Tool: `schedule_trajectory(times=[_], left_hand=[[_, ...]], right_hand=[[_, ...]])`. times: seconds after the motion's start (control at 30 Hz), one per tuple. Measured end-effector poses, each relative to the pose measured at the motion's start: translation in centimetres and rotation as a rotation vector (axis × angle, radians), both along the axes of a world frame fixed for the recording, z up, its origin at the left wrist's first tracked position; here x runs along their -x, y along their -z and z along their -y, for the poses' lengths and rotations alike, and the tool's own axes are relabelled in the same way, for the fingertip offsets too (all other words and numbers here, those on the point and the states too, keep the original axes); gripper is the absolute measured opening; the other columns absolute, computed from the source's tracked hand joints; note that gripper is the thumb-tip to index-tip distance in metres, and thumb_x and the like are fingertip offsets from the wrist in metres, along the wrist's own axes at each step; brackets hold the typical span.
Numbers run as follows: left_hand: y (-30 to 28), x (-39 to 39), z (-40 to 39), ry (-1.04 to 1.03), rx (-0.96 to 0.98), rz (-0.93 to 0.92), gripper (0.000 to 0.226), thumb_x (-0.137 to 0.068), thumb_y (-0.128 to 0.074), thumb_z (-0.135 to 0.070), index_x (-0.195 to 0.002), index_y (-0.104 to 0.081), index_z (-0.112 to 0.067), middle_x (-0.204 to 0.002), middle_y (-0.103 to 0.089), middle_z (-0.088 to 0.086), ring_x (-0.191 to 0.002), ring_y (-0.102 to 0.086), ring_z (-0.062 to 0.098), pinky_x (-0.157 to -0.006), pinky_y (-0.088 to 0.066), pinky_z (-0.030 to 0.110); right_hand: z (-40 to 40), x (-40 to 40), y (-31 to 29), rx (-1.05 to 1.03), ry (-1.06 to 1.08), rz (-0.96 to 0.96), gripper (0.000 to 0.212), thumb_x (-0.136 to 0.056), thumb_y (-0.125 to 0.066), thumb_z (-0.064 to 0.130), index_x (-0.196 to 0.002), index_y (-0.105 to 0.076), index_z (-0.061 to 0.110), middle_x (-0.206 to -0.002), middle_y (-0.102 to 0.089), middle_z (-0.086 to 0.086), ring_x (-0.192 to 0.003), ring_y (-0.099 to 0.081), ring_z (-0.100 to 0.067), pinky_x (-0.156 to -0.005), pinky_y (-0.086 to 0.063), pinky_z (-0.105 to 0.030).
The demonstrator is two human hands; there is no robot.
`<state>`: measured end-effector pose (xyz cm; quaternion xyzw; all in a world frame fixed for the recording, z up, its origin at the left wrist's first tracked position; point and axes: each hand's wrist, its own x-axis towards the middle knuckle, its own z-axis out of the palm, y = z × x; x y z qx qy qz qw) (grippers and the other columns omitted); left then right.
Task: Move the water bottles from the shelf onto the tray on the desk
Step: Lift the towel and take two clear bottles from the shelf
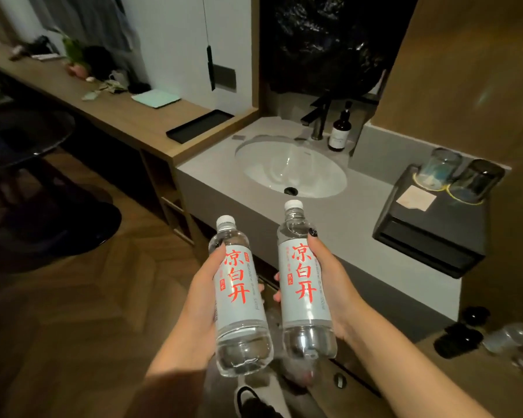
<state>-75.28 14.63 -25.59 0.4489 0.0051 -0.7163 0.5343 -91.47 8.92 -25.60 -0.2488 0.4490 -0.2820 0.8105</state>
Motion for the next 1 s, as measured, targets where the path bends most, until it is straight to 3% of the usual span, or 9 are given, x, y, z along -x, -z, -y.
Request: schedule_trajectory(times=[0.17,0.27,0.43,0.6,0.87,1.0], left_hand=[[0.4,-5.1,4.4,0.035,-0.003,-0.058,0.048,-0.059,-0.067,-0.048,-0.086,-0.06,-0.008,-0.071,-0.058,0.01,-0.061,-0.057,0.021,-0.062,-0.052,0.031],[0.7,-8.3,8.6,0.063,0.027,-0.044,0.054,-0.06,-0.067,-0.046,-0.096,-0.057,-0.007,-0.077,-0.057,0.01,-0.055,-0.061,0.021,-0.054,-0.056,0.032],[1.1,-12.7,14.1,0.007,0.044,0.106,0.049,-0.081,-0.059,-0.05,-0.103,-0.059,-0.007,-0.077,-0.062,0.013,-0.066,-0.061,0.024,-0.059,-0.056,0.035],[1.2,-17.5,17.7,0.087,0.152,0.173,0.049,-0.082,-0.056,-0.054,-0.105,-0.06,-0.01,-0.078,-0.066,0.011,-0.067,-0.065,0.024,-0.067,-0.054,0.038],[-0.1,-27.4,23.8,0.136,0.15,0.185,0.061,-0.075,-0.059,-0.056,-0.118,-0.055,-0.012,-0.085,-0.066,0.012,-0.073,-0.065,0.026,-0.069,-0.056,0.04],[-0.8,-33.5,27.2,0.163,0.159,0.215,0.048,-0.084,-0.054,-0.053,-0.109,-0.057,-0.012,-0.079,-0.069,0.011,-0.071,-0.065,0.026,-0.07,-0.055,0.038]], right_hand=[[4.8,-4.7,1.5,-0.062,-0.029,0.013,0.062,-0.078,-0.055,0.061,-0.111,-0.059,0.009,-0.085,-0.063,-0.016,-0.066,-0.061,-0.029,-0.06,-0.055,-0.033],[8.5,-7.7,1.7,-0.069,-0.031,0.006,0.06,-0.076,-0.057,0.062,-0.105,-0.061,0.009,-0.083,-0.065,-0.016,-0.065,-0.063,-0.029,-0.063,-0.054,-0.034],[13.3,-12.2,1.0,-0.081,-0.035,0.005,0.059,-0.076,-0.055,0.062,-0.101,-0.061,0.009,-0.082,-0.064,-0.015,-0.065,-0.061,-0.028,-0.061,-0.053,-0.032],[16.6,-16.7,-0.1,-0.071,-0.021,0.075,0.06,-0.065,-0.062,0.059,-0.096,-0.059,0.008,-0.077,-0.06,-0.015,-0.063,-0.057,-0.029,-0.059,-0.053,-0.032],[21.8,-26.2,-0.5,-0.049,0.086,0.044,0.055,-0.076,-0.055,0.061,-0.095,-0.058,0.009,-0.073,-0.062,-0.013,-0.061,-0.06,-0.027,-0.057,-0.055,-0.032],[24.4,-32.0,0.0,-0.037,0.142,0.023,0.055,-0.077,-0.053,0.063,-0.093,-0.06,0.012,-0.071,-0.064,-0.012,-0.058,-0.063,-0.026,-0.061,-0.054,-0.033]])
